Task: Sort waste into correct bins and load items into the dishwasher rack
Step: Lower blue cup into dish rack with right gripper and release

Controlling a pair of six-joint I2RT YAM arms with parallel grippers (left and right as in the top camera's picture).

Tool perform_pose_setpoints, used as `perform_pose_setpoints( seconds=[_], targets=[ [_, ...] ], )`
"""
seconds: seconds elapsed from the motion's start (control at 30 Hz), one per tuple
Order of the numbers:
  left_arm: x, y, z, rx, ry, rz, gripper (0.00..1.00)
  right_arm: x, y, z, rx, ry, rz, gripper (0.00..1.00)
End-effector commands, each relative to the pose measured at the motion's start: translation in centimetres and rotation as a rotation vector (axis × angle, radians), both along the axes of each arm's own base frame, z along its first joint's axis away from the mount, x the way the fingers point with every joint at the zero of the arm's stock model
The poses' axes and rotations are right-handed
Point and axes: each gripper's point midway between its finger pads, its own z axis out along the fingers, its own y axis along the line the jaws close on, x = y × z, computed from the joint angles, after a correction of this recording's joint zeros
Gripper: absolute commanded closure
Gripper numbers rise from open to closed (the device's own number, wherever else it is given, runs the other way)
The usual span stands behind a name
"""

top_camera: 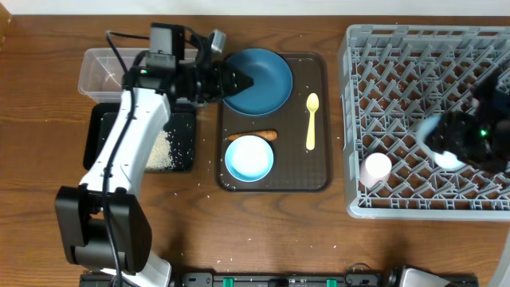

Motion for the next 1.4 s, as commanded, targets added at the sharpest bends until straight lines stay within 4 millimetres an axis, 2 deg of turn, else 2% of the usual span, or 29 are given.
perform_pose_setpoints(
  seconds=[0.0, 0.13, 0.23, 0.5, 0.7, 1.03, 1.37],
  targets=[
    [1.1, 2.7, -2.8, 0.288, -0.043, 0.107, 0.65, -0.2, -2.9, -0.8, -0.082, 0.064, -0.099, 0.32],
    [0.7, 2.5, -3.7, 0.393, -0.043, 0.118, 0.64, 0.3, -3.5, -2.0, -0.067, 0.119, -0.114, 0.32],
    [0.5, 2.2, -4.0, 0.45, -0.058, 0.12, 0.64, 0.9, -3.8, -3.7, -0.047, 0.191, -0.11, 0.32],
    [0.4, 2.3, -4.2, 0.499, -0.071, 0.123, 0.64, 2.1, -3.9, -6.8, 0.0, 0.315, -0.082, 0.32],
    [0.3, 2.4, -4.3, 0.507, -0.069, 0.113, 0.64, 1.7, -3.8, -8.4, 0.016, 0.37, -0.079, 0.32],
    [0.0, 2.4, -4.5, 0.511, -0.057, 0.109, 0.63, 1.9, -3.8, -12.7, 0.02, 0.386, -0.075, 0.32],
    [-0.3, 2.5, -4.7, 0.516, -0.043, 0.106, 0.63, 3.0, -3.9, -15.4, 0.029, 0.351, -0.077, 0.33]
  ],
)
